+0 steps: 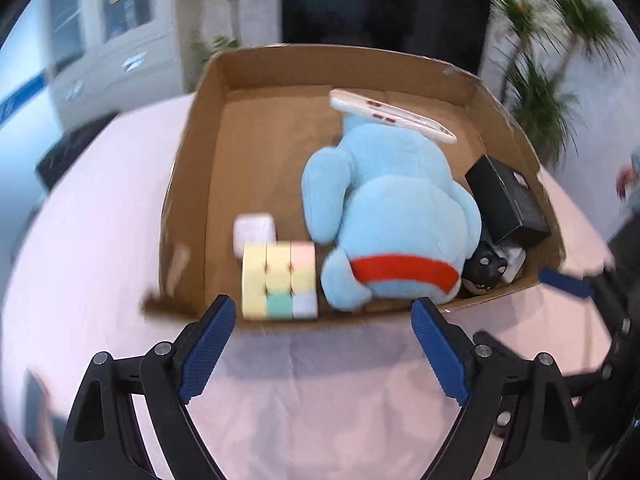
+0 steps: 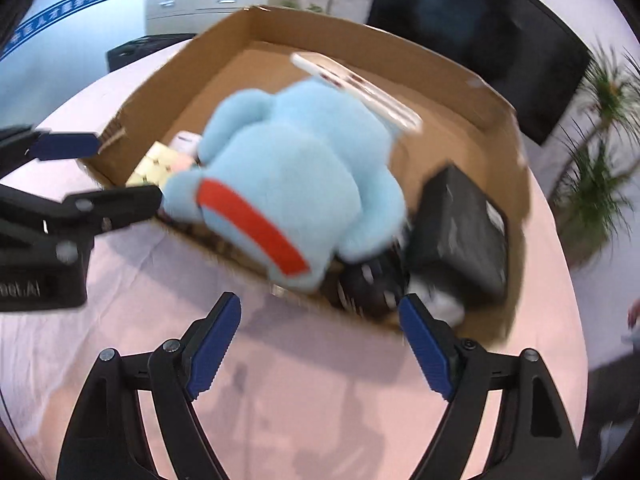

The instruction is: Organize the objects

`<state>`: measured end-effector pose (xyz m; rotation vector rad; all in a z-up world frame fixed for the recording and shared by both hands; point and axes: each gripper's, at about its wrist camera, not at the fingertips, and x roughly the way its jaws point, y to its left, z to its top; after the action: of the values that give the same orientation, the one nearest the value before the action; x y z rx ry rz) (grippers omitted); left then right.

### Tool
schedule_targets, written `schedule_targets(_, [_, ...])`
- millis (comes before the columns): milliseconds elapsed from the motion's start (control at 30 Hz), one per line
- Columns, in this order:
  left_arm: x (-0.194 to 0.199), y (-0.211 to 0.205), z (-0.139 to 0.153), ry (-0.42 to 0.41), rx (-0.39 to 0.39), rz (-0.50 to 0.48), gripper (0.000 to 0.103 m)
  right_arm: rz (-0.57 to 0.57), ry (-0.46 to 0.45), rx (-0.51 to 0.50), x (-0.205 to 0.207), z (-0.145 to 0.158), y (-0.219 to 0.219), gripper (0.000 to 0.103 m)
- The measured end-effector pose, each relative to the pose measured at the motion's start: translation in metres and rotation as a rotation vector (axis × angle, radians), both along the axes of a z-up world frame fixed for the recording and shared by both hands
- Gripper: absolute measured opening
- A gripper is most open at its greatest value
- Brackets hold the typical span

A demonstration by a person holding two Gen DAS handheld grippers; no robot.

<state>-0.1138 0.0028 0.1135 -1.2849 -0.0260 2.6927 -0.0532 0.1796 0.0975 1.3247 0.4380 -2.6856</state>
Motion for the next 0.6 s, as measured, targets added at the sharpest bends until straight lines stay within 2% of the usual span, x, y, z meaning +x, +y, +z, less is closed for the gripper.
schedule_targets(67, [0.012, 0.001, -0.01, -0.017, 0.068, 0.056, 0.09, -0.034, 0.007, -0.034, 0.009, -0.004, 0.005, 0.082])
schedule_targets(100, [0.017, 0.004, -0.014, -0.027, 0.069, 0.077, 0.09, -0.051, 0.007, -0.055, 0.012, -0.007, 0.009, 0.082])
schedule_targets(233, [0.05, 0.016, -0.034, -0.029, 0.022, 0.094, 0.09, -0.142, 0.002, -0.083, 0.048, -0.022, 0.023, 0.082])
schedule_targets(300, [0.064, 0.023, -0.044, -0.036, -0.002, 0.083, 0.09, -0.182, -0.002, -0.09, 0.043, -0.026, 0.03, 0.082])
schedule_targets(367, [0.074, 0.023, -0.051, -0.05, 0.013, 0.093, 0.09, -0.209, -0.012, -0.099, 0.046, -0.03, 0.037, 0.082])
schedule_targets(500, [0.087, 0.019, -0.051, -0.038, 0.01, 0.117, 0.09, -0.284, 0.001, -0.052, 0.056, -0.033, 0.043, 0.082])
schedule_targets(600, [0.095, 0.016, -0.052, -0.023, -0.028, 0.149, 0.09, -0.289, 0.013, -0.122, 0.065, -0.029, 0.05, 0.084])
